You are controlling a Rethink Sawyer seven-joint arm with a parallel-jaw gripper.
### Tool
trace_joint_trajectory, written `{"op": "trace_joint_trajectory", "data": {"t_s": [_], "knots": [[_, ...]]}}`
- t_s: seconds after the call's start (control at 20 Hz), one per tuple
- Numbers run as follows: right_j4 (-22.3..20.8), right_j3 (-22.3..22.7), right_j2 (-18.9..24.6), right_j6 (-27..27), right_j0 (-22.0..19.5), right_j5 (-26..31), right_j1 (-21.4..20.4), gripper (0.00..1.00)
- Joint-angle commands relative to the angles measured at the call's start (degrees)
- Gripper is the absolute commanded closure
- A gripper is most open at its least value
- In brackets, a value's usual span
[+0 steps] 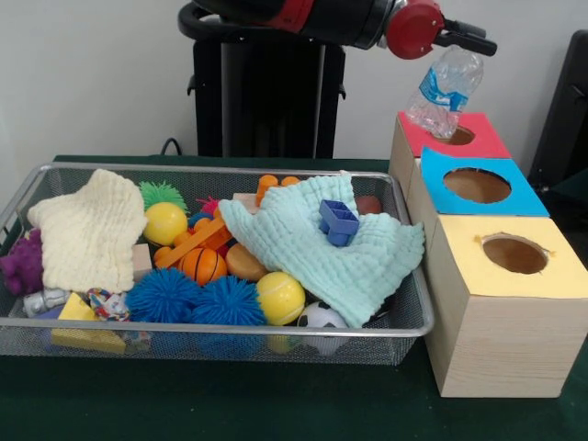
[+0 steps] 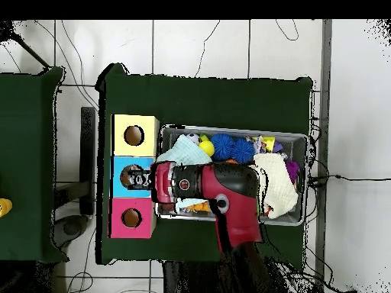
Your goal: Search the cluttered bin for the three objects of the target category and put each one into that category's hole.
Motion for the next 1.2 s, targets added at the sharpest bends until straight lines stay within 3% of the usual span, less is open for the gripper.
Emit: {"op": "trace_joint_trajectory", "data": {"t_s": [0.05, 1.2], "knots": [[2.70, 0.95, 4.21, -5.32, -0.22, -2.83, 2.87, 1.00], [8.49, -2.07, 5.15, -8.74, 2.71, -6.00, 7.47, 1.00]]}}
